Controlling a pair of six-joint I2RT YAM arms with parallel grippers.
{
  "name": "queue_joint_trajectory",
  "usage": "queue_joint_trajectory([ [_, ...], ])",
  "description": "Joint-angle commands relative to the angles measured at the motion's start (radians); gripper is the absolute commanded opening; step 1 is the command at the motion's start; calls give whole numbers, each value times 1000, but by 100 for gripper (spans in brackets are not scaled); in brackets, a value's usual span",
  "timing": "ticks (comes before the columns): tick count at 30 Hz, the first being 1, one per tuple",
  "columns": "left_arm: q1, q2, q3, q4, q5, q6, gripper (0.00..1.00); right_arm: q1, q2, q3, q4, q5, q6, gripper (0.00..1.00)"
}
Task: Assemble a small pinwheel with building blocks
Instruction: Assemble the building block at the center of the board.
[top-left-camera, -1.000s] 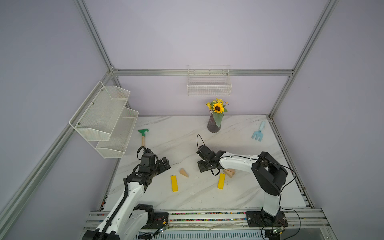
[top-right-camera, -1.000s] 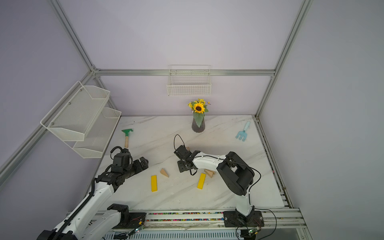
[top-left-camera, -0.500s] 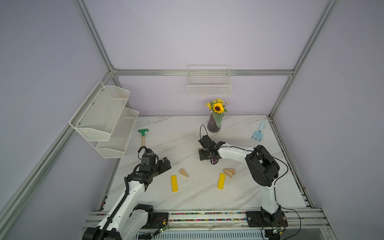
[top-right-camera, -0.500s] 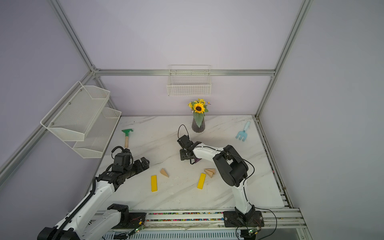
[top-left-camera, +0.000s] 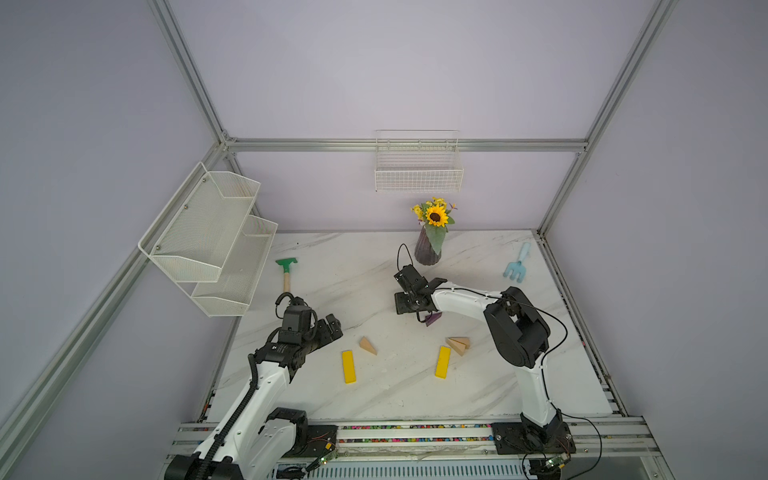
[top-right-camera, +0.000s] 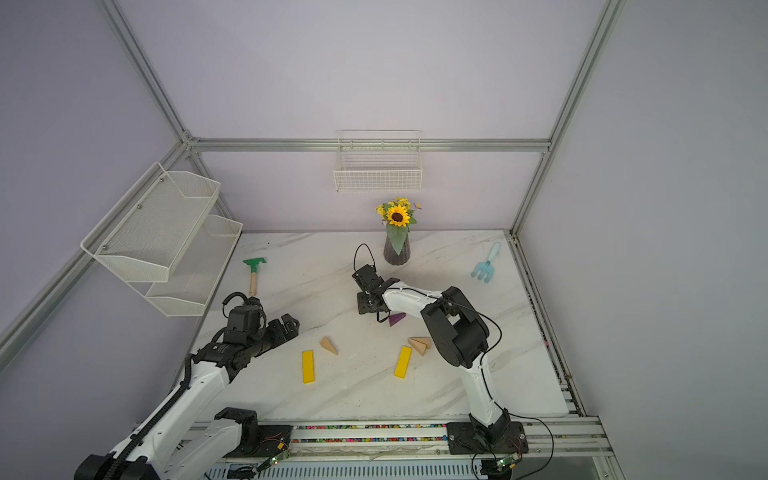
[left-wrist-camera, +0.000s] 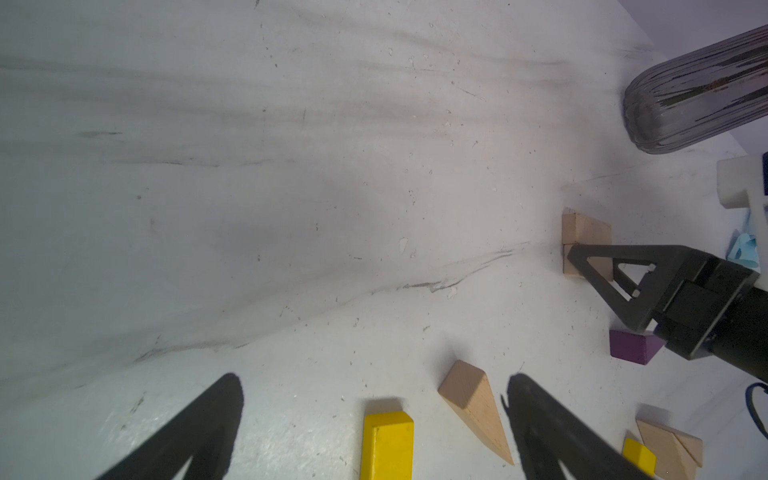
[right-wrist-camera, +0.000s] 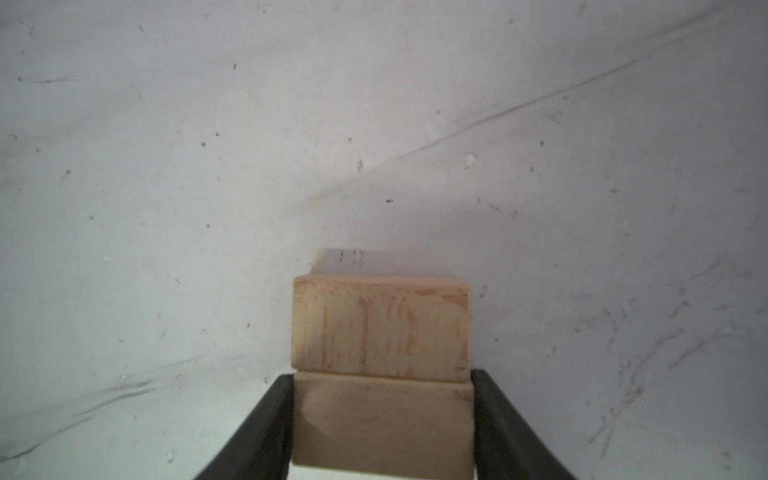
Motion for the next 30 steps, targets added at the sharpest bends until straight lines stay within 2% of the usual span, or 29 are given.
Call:
queue_joint_trajectory([
  [1,-4,-14,-4,30,9,-13,100,-5,64,-10,-53,-23,15,59],
  [18,-5,-10,-8,32,8,-12,100,-3,71,4,-53,-32,18,76],
  [30,-6,-1,5,31,2,-6,100,-12,-66,66,-101,-22,-28,82],
])
